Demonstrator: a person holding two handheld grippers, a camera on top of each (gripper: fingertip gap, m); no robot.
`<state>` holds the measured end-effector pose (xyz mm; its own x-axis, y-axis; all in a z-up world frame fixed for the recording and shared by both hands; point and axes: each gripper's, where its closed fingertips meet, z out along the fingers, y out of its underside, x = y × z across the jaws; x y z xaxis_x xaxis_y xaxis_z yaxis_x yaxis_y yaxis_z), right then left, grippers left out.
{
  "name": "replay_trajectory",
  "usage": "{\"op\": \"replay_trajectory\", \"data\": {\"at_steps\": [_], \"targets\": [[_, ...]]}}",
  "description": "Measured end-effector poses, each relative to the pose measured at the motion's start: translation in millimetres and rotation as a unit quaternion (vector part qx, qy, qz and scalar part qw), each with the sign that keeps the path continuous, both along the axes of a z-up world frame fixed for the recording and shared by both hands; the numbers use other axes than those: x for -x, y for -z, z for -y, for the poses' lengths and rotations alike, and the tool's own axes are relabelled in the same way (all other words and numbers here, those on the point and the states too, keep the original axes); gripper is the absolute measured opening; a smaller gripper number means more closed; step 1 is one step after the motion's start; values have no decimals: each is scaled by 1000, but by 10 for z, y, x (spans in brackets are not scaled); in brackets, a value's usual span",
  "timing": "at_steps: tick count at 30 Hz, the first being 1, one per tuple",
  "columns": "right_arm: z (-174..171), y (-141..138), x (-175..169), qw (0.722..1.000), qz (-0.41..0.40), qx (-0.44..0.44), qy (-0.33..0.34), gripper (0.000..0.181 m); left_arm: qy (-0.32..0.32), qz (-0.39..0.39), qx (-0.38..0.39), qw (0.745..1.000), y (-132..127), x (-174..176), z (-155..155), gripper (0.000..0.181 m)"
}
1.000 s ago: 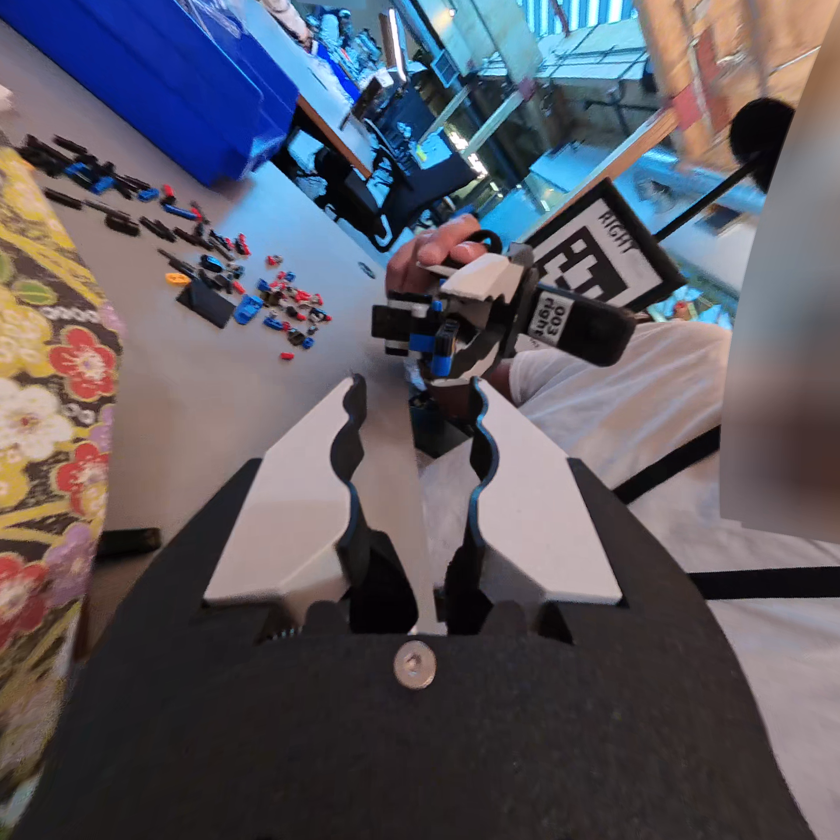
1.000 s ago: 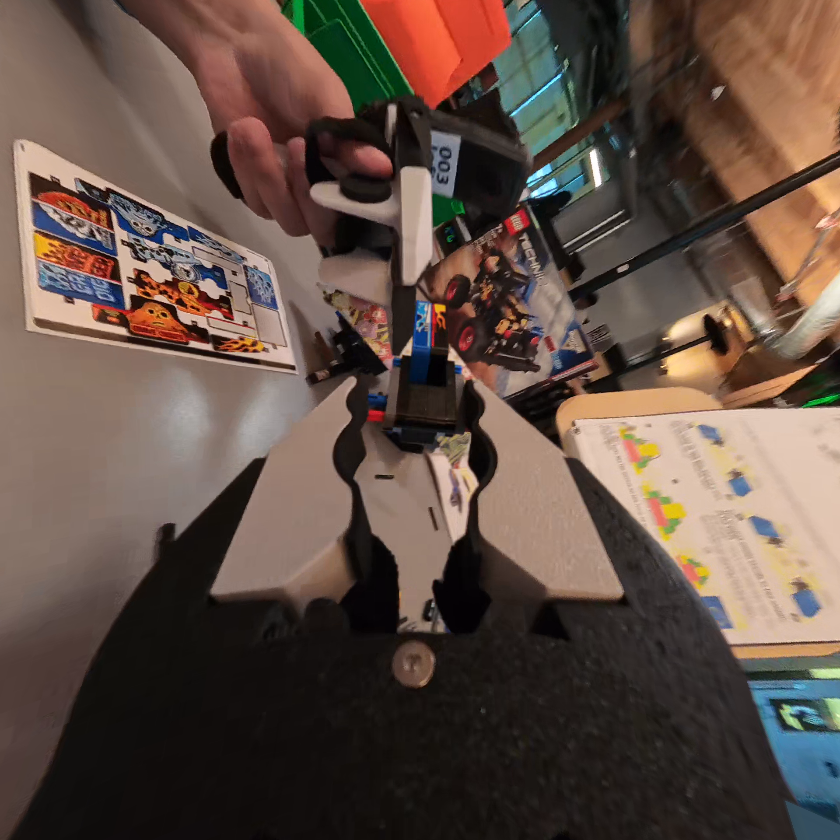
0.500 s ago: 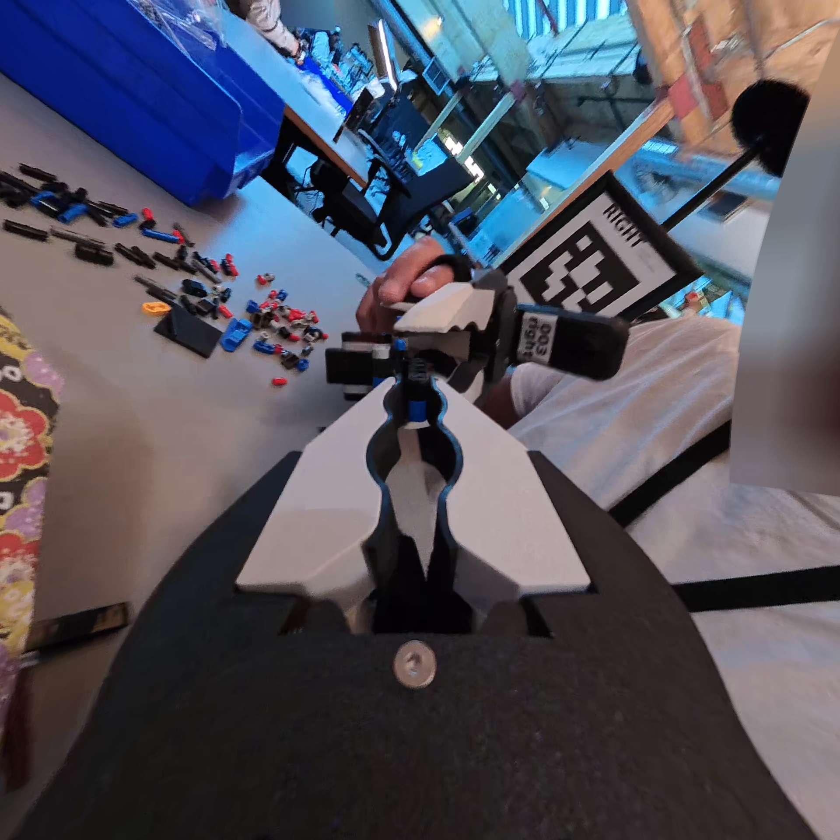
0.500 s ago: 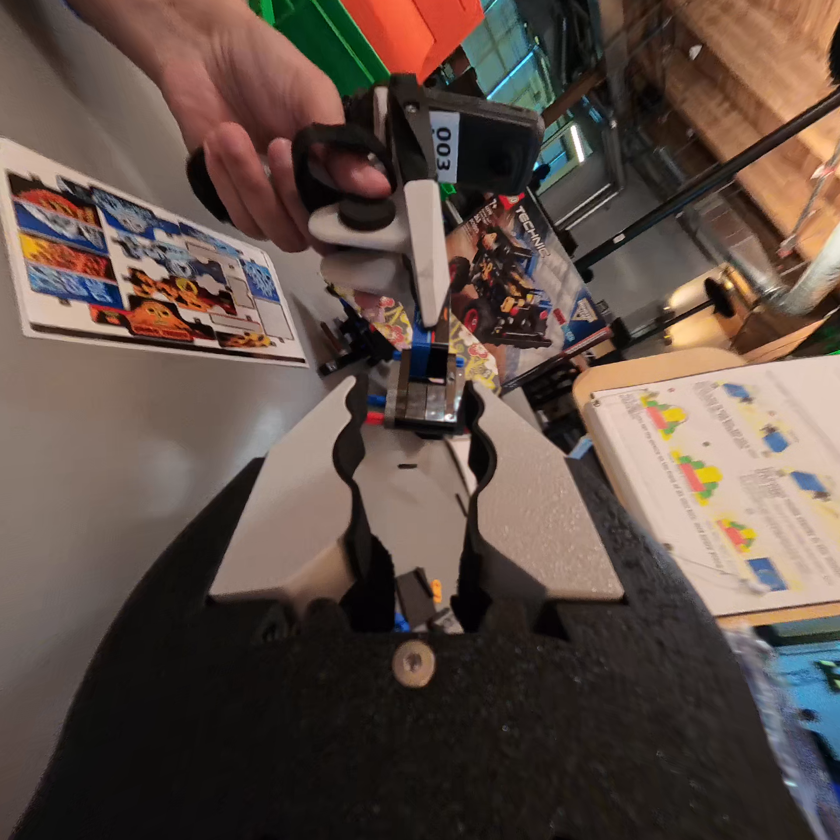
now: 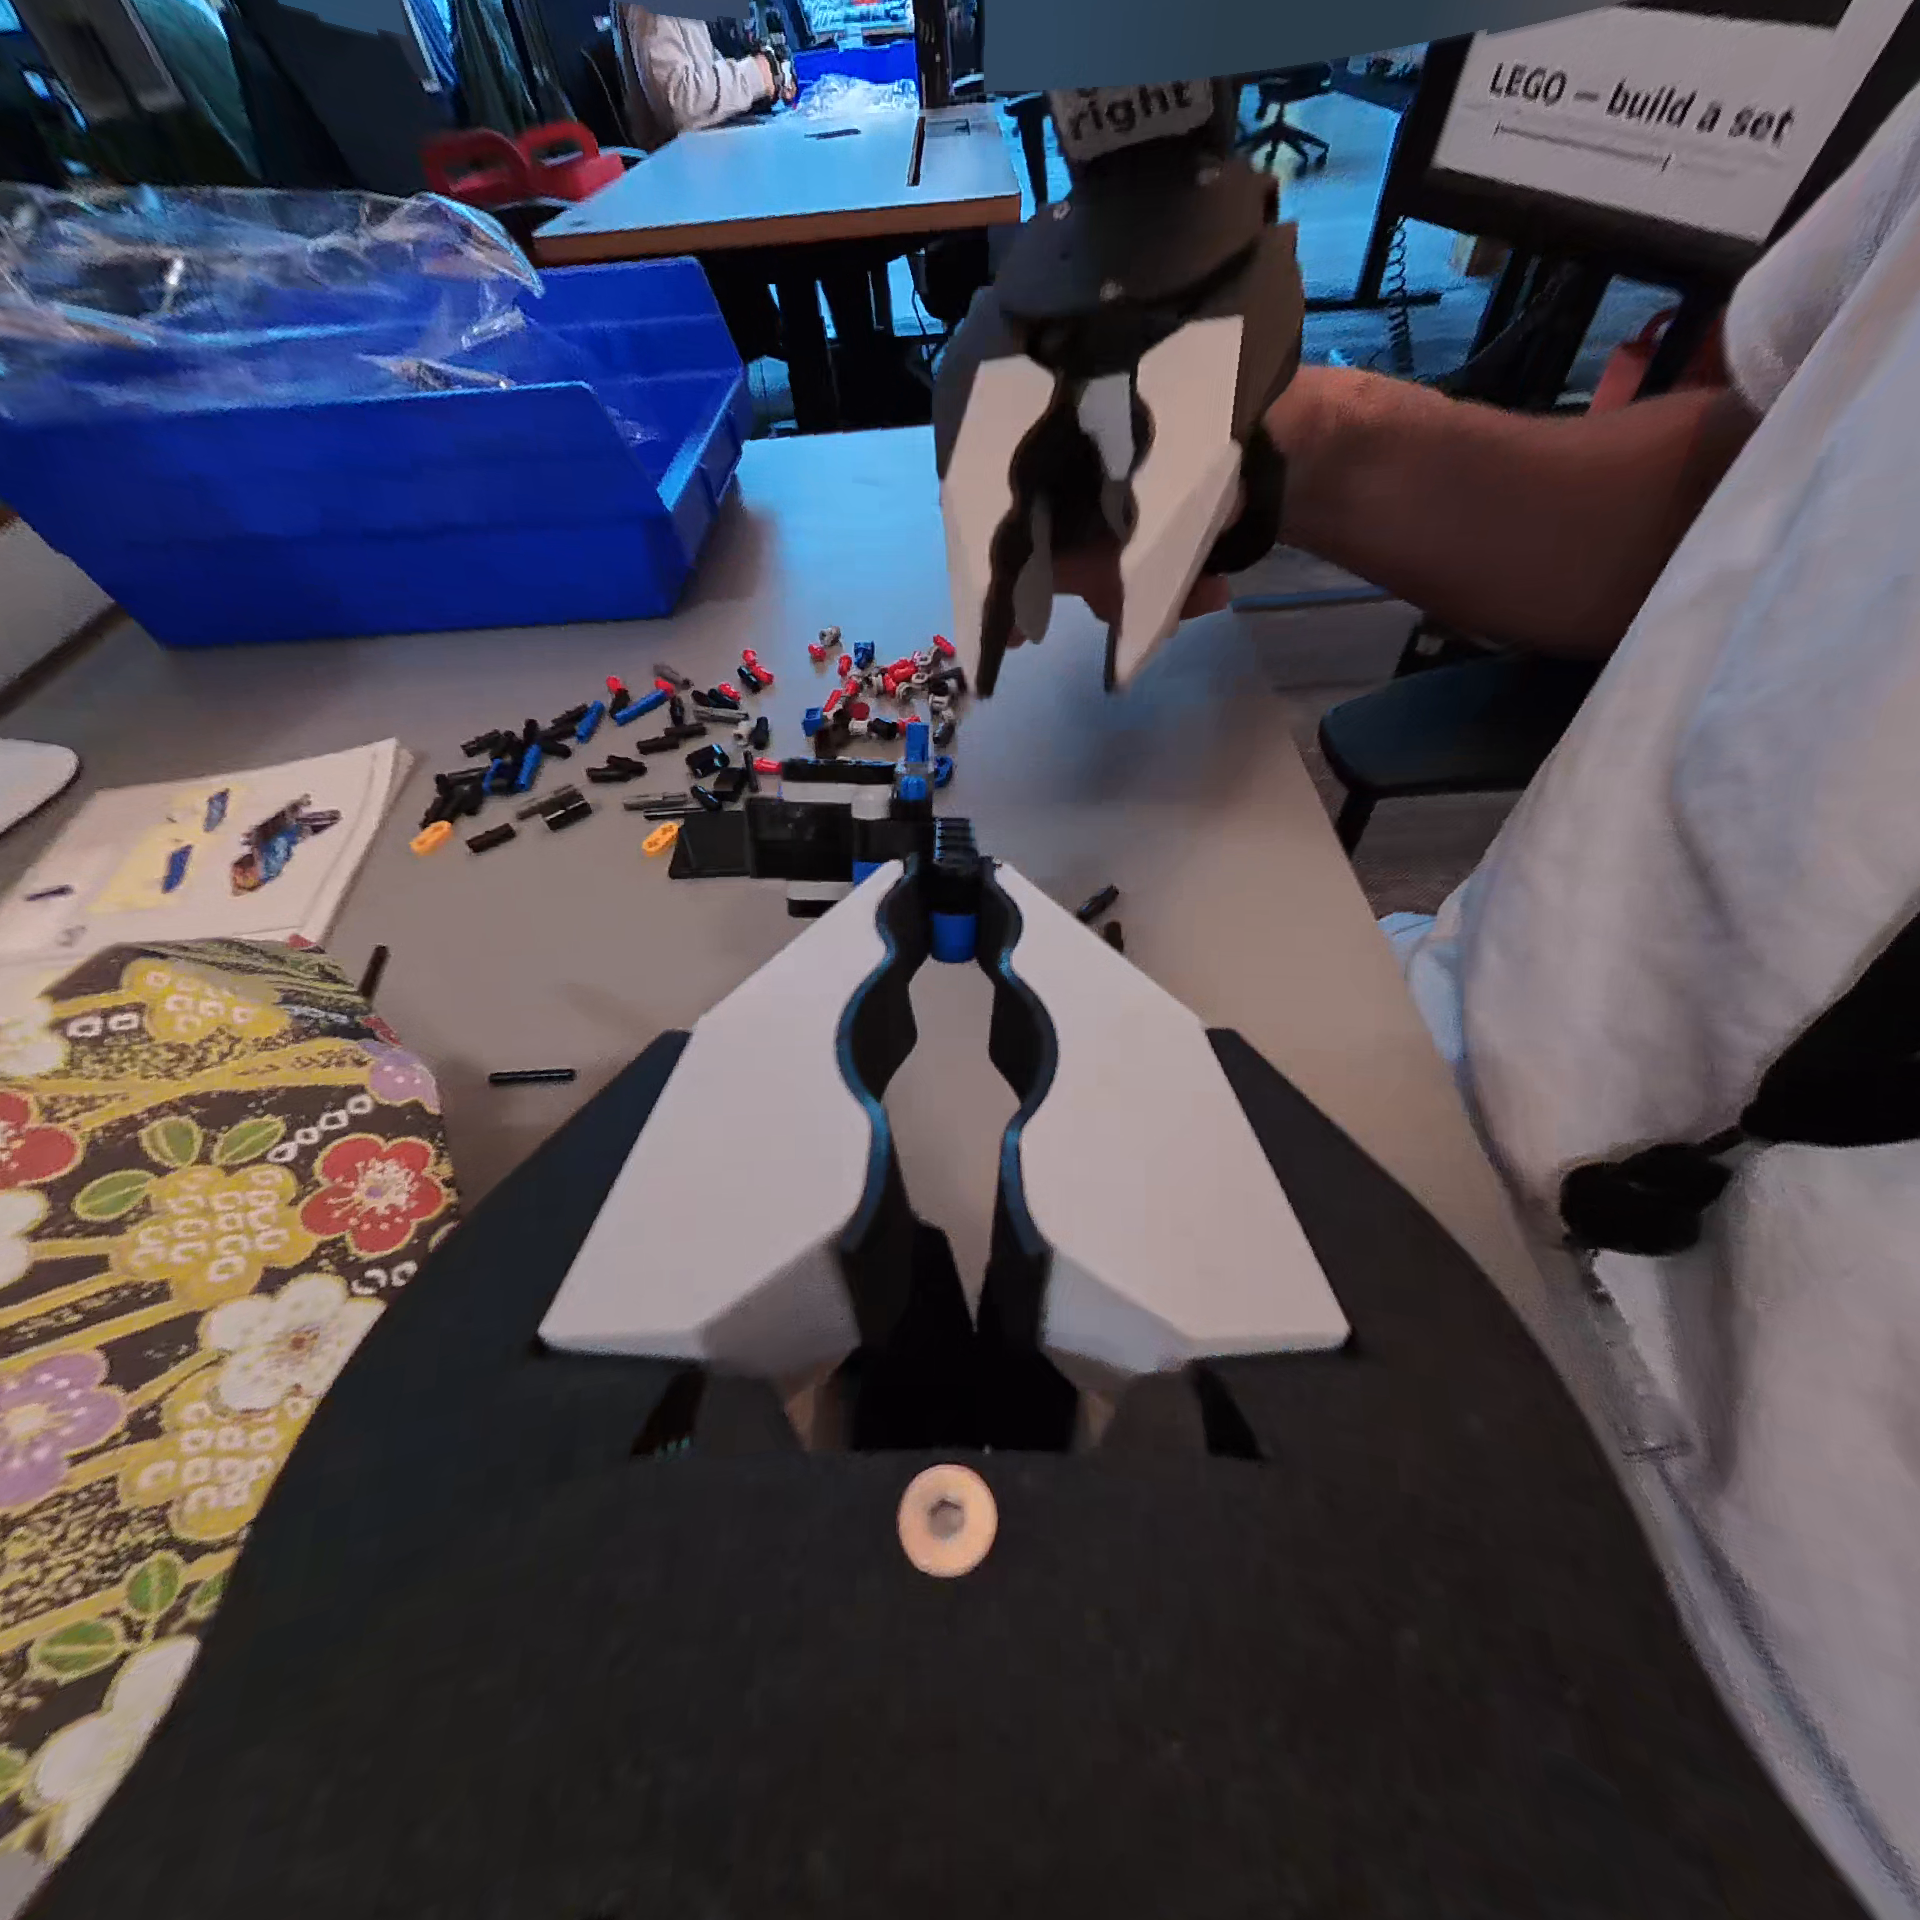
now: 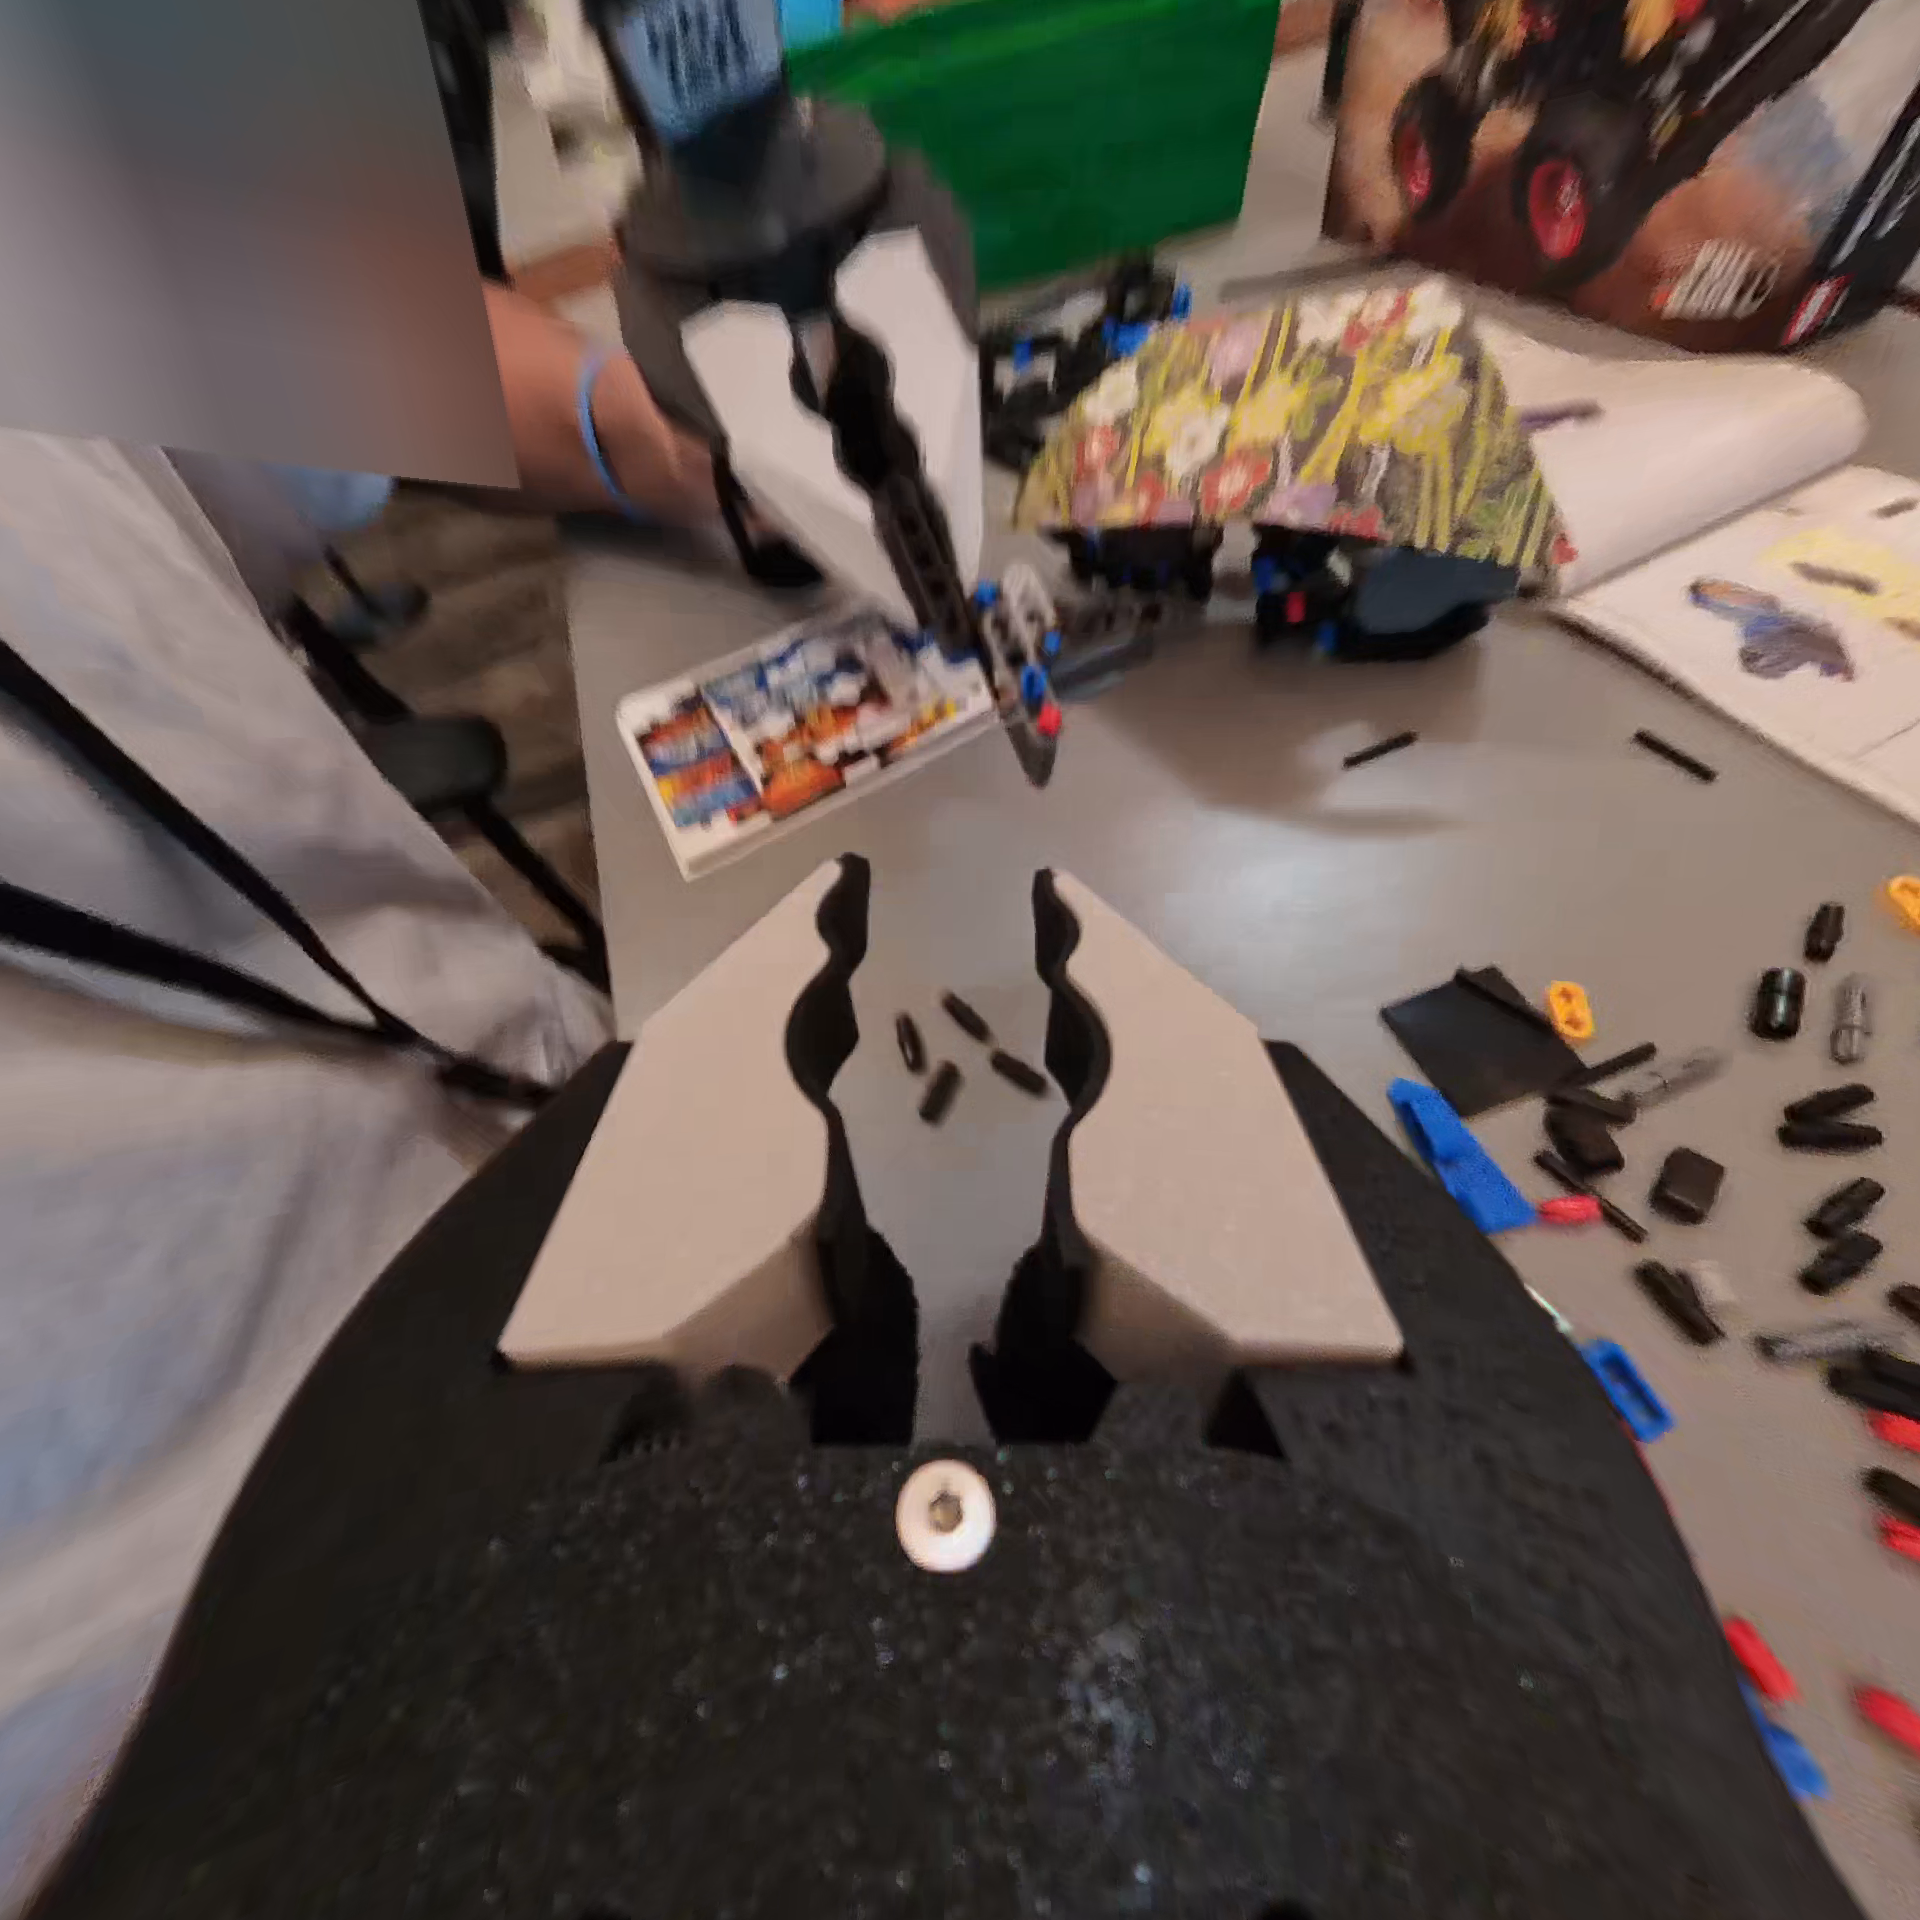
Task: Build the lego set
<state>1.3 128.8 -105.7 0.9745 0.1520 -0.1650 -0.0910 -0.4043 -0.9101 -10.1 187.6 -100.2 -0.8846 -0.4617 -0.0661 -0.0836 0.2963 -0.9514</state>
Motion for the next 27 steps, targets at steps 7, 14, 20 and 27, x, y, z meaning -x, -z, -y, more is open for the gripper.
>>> {"op": "replay_trajectory", "data": {"at_steps": [7, 14, 20, 27], "targets": [[-195, -281, -47, 988, 102, -71, 90, 26, 14, 37, -27, 999, 44, 173, 10, 6], [-448, 34, 207, 992, 129, 2, 5, 58, 64, 34, -17, 997, 0, 374, 107, 6], [-526, 84, 256, 992, 127, -1, -7, 10, 57, 3, 28, 998, -92, 337, 77, 7], [-681, -154, 322, 990, -70, -117, 14, 7, 57, -66, 210, 974, -498, 257, -51, 8]]}}
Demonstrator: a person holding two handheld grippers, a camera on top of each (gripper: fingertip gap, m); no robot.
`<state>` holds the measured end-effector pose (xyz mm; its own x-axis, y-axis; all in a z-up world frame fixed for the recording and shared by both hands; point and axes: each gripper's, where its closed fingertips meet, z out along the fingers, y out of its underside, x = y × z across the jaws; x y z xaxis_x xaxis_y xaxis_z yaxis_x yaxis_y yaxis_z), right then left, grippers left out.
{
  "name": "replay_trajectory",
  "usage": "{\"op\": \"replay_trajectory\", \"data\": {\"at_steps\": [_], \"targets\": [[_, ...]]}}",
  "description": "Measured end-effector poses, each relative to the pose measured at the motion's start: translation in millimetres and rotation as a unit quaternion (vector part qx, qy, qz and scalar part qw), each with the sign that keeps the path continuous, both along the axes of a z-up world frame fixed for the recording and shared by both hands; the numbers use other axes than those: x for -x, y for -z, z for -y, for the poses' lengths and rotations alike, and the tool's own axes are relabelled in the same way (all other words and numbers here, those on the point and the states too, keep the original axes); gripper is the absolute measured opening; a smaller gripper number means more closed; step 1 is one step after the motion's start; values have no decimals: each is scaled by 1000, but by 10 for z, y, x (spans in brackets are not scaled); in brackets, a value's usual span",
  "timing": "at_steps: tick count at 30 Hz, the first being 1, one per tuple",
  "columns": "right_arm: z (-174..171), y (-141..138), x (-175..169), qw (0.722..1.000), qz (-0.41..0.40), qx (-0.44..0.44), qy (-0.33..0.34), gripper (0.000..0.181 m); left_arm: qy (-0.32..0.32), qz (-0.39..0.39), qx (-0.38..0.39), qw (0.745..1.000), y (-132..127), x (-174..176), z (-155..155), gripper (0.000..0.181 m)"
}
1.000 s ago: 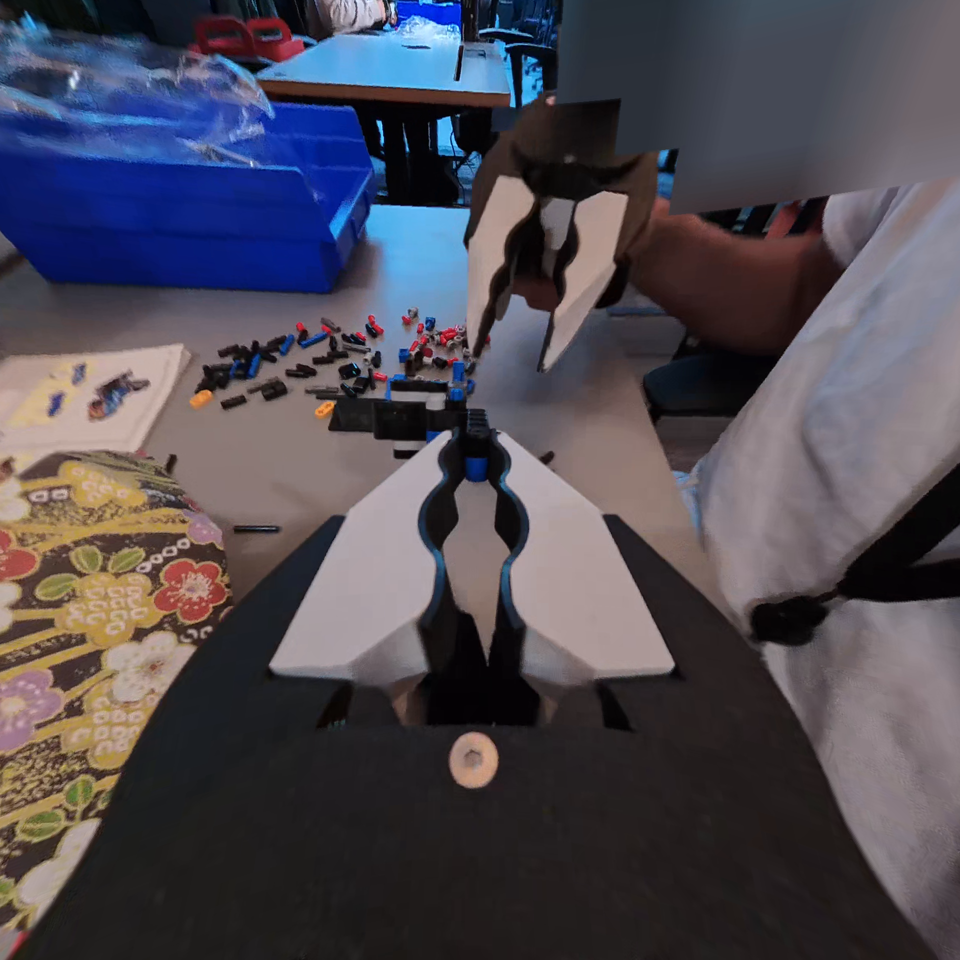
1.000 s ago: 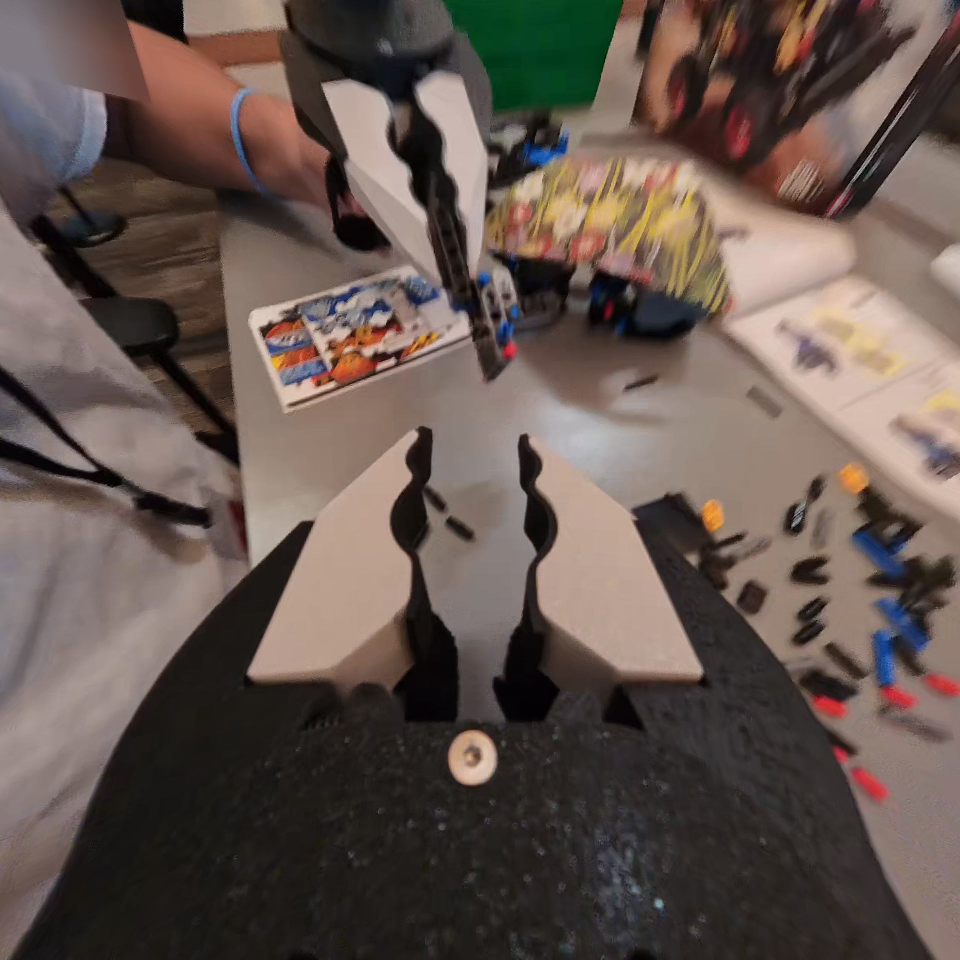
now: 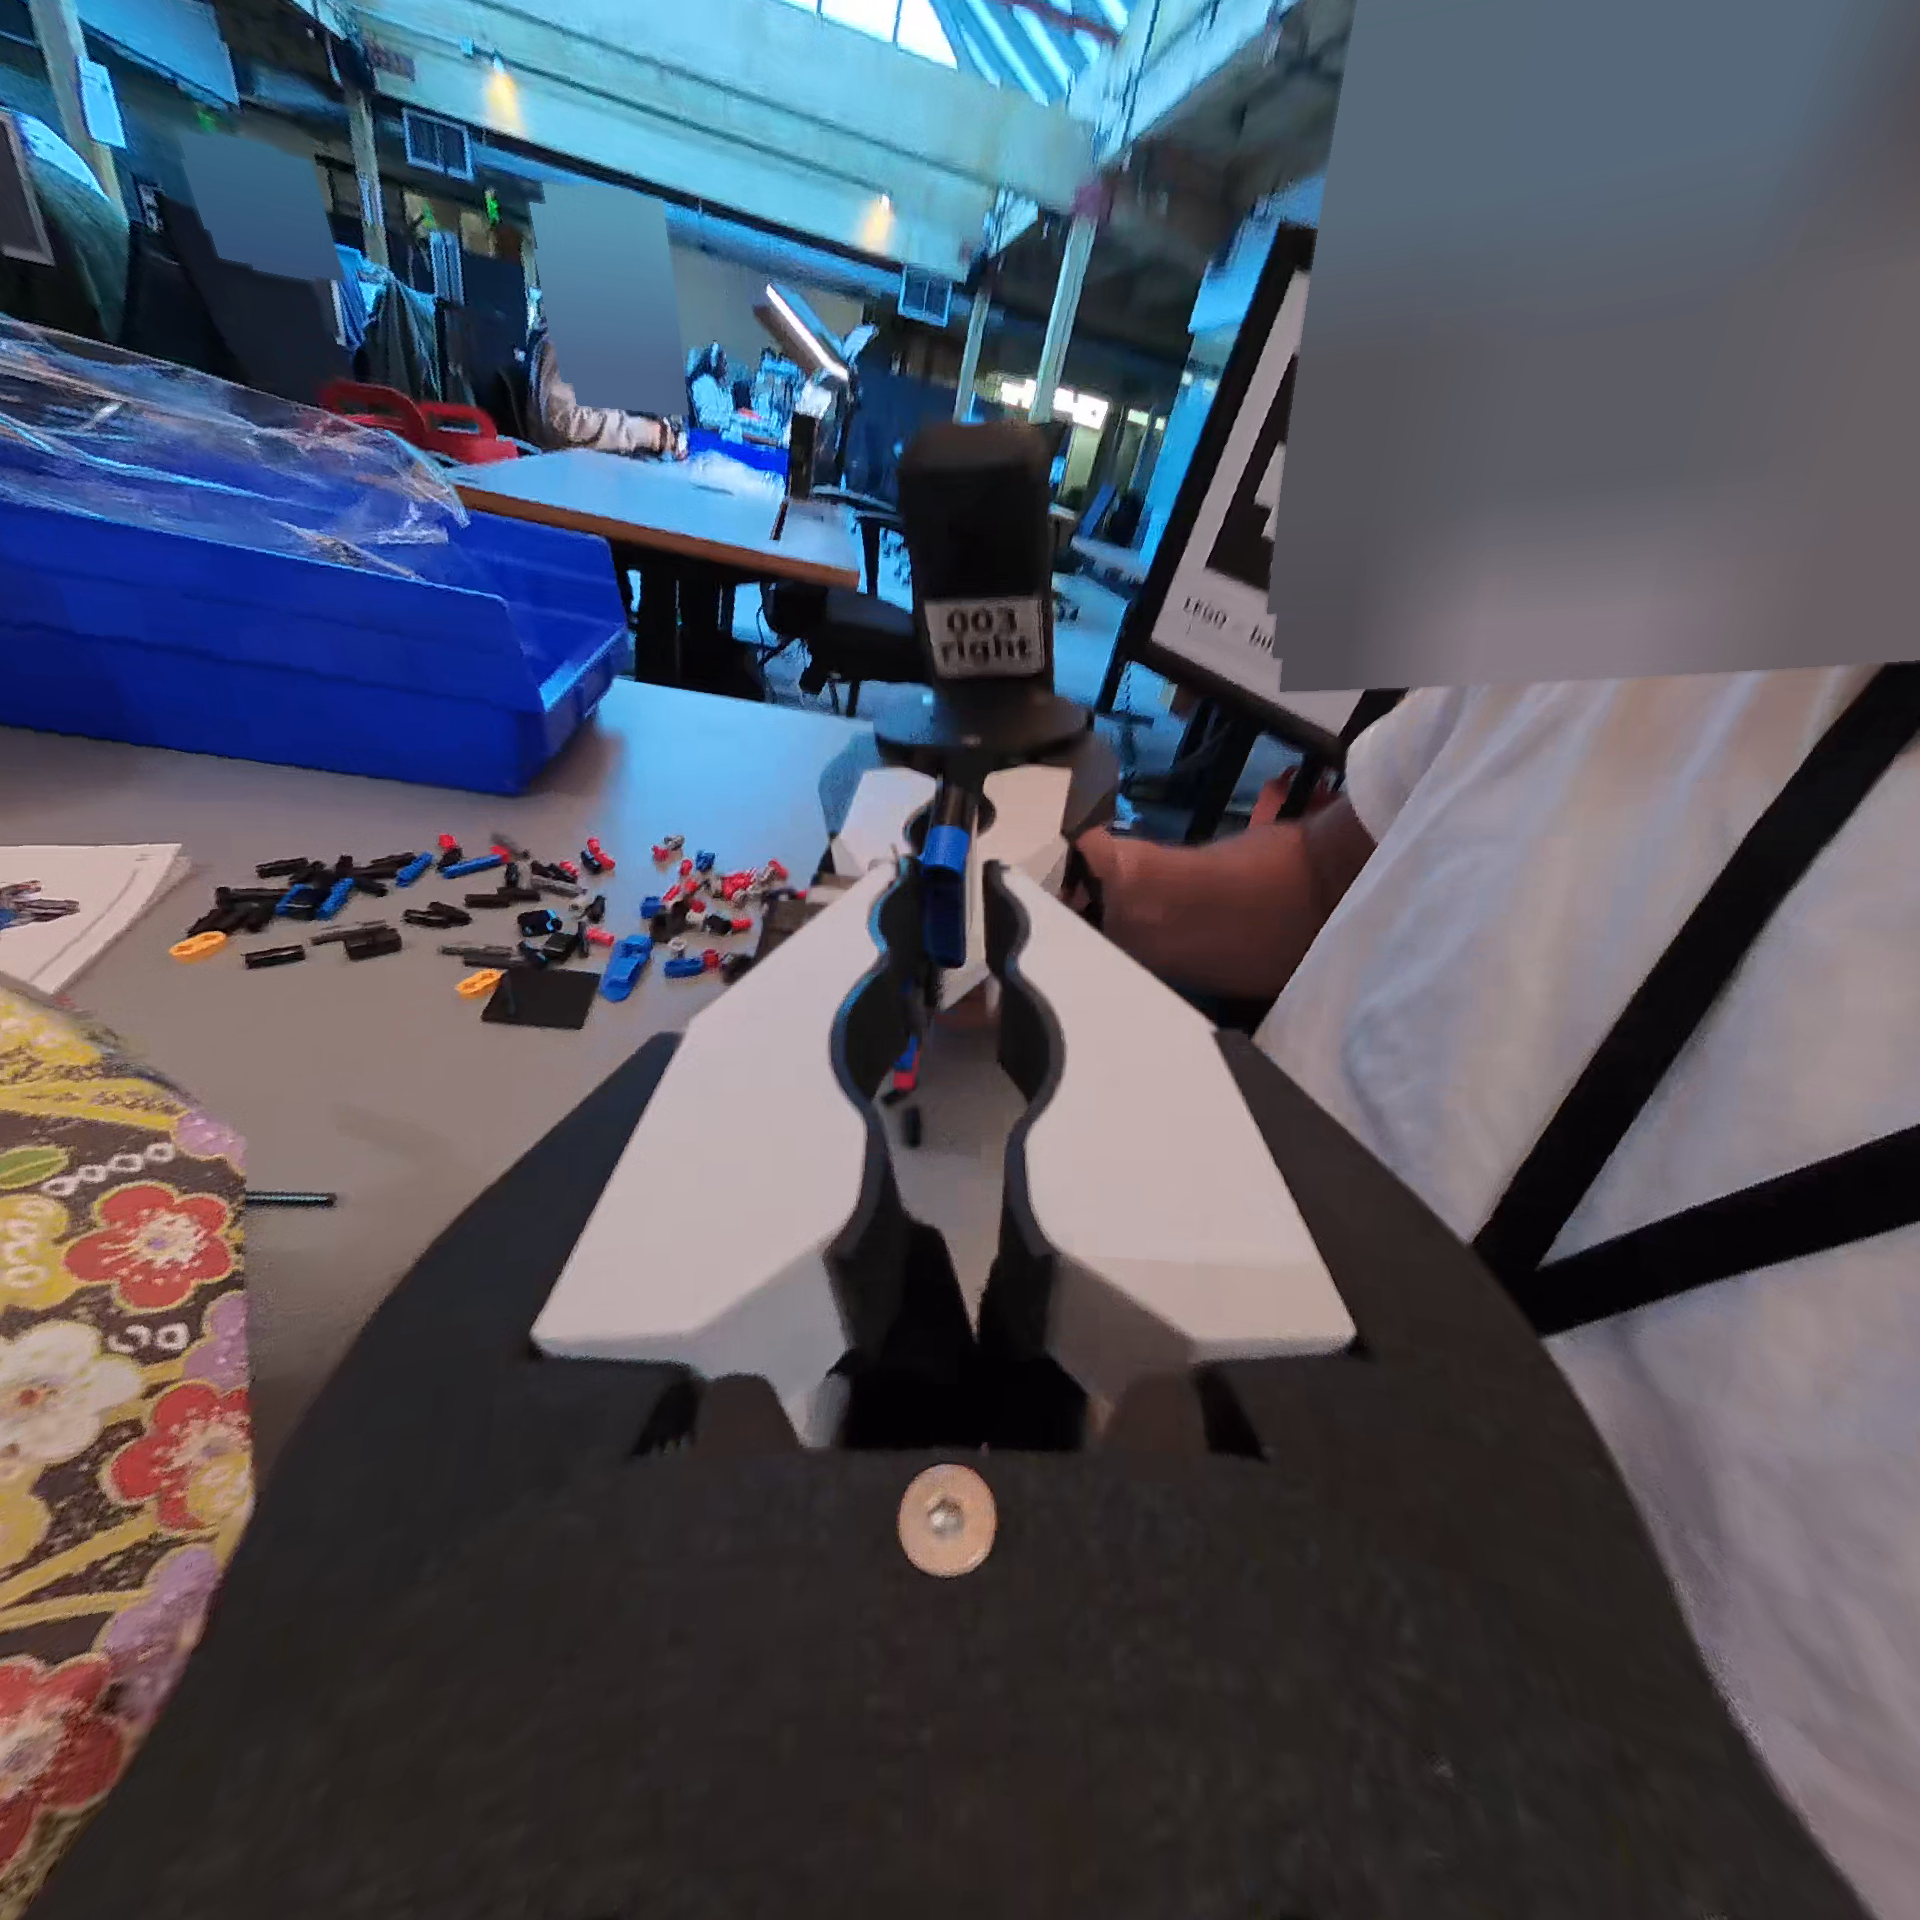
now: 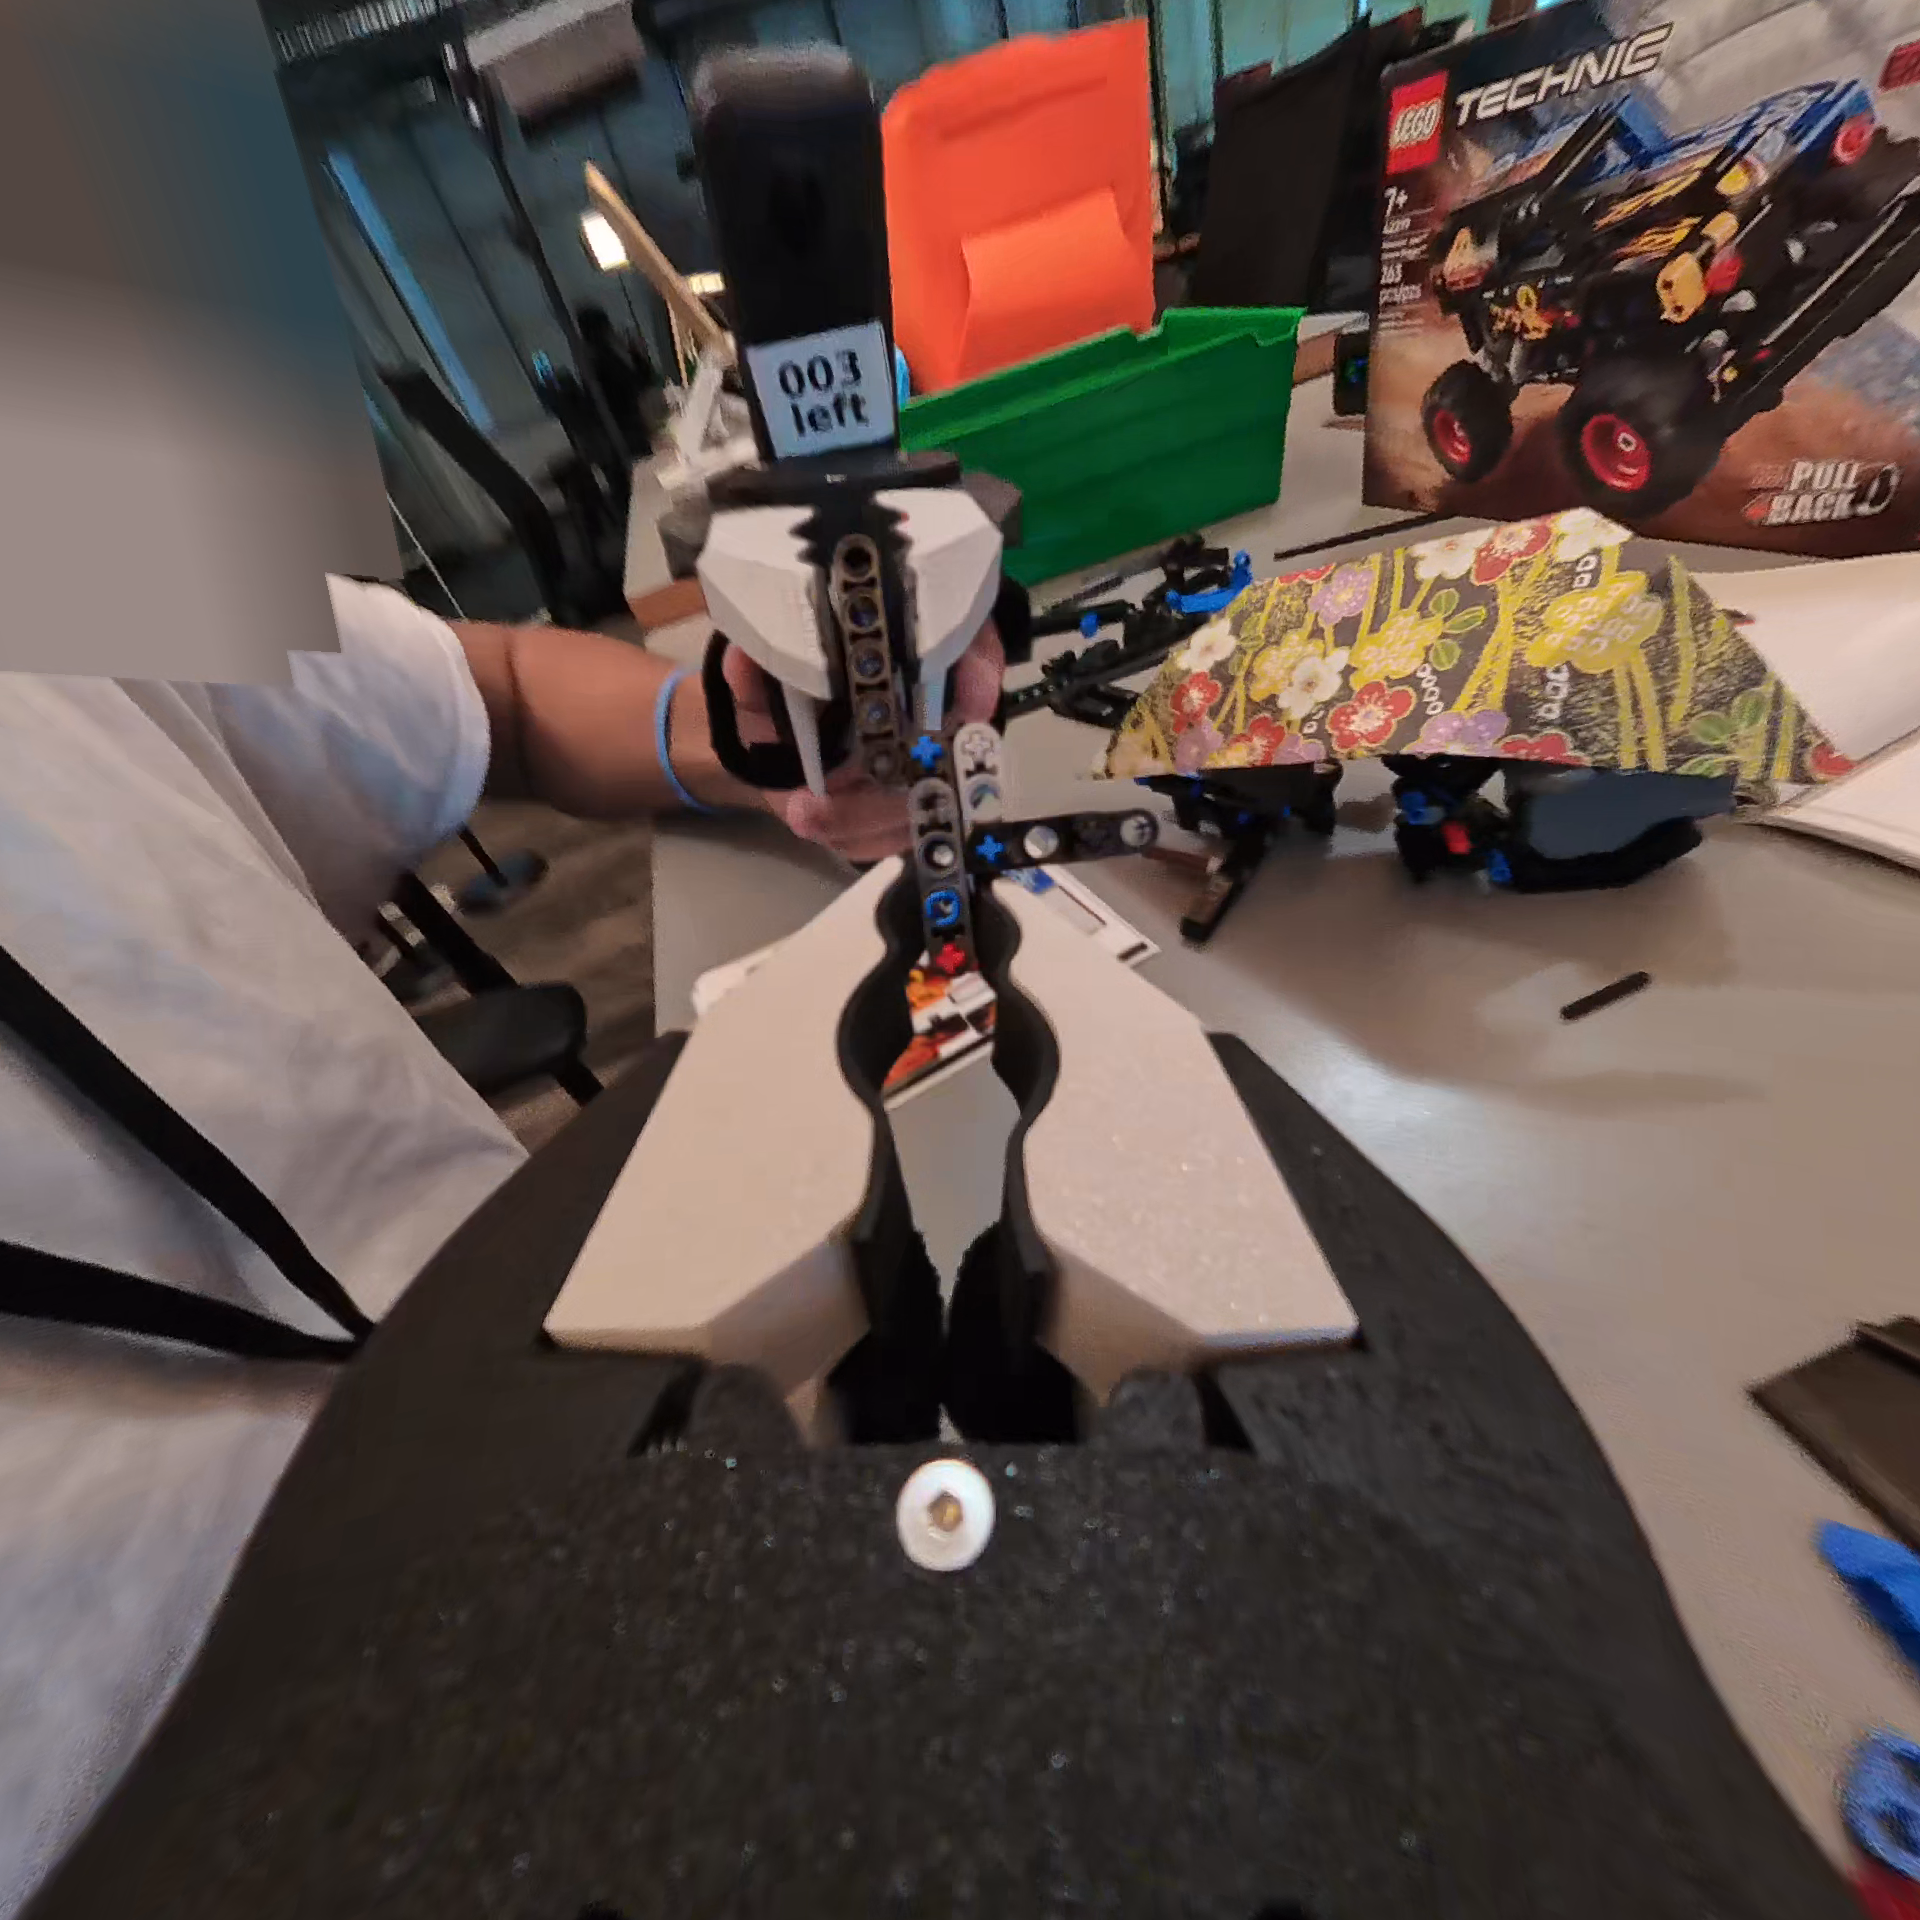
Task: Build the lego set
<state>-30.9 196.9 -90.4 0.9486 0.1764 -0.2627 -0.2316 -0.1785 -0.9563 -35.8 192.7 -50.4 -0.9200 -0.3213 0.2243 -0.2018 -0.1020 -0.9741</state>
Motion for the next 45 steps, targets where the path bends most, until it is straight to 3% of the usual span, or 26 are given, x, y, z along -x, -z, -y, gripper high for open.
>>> {"op": "replay_trajectory", "data": {"at_steps": [12, 14, 16, 20, 22, 26, 28, 38, 45], "targets": [[-126, -133, 110, 991, -120, -56, -8, 7, 32, -58, 102, 993, -189, -9, -59, 5], [-129, -113, 110, 993, -106, -51, -4, 8, 42, -65, 98, 992, -176, -2, -71, 5], [-72, -105, 61, 995, -89, -35, 0, 23, 51, -68, 96, 992, -185, 18, -87, 5], [319, -99, -393, 997, 12, 40, 64, 36, 35, -35, 27, 998, -81, 28, -70, 5], [575, 144, -531, 987, 72, 130, 68, 34, 27, -17, -11, 999, -4, 30, -37, 5], [769, 570, -170, 973, 74, 217, -28, 23, -11, 9, -69, 998, 153, -52, -23, 5], [778, 703, -85, 964, 97, 243, -35, 21, -13, 12, -78, 997, 182, -61, -22, 5], [836, 941, -173, 936, 192, 287, 66, 16, -30, 25, -88, 995, 170, -73, -30, 5], [806, 958, -178, 933, 208, 286, 72, 5, -39, 37, -118, 992, 251, -81, -4, 5]]}}
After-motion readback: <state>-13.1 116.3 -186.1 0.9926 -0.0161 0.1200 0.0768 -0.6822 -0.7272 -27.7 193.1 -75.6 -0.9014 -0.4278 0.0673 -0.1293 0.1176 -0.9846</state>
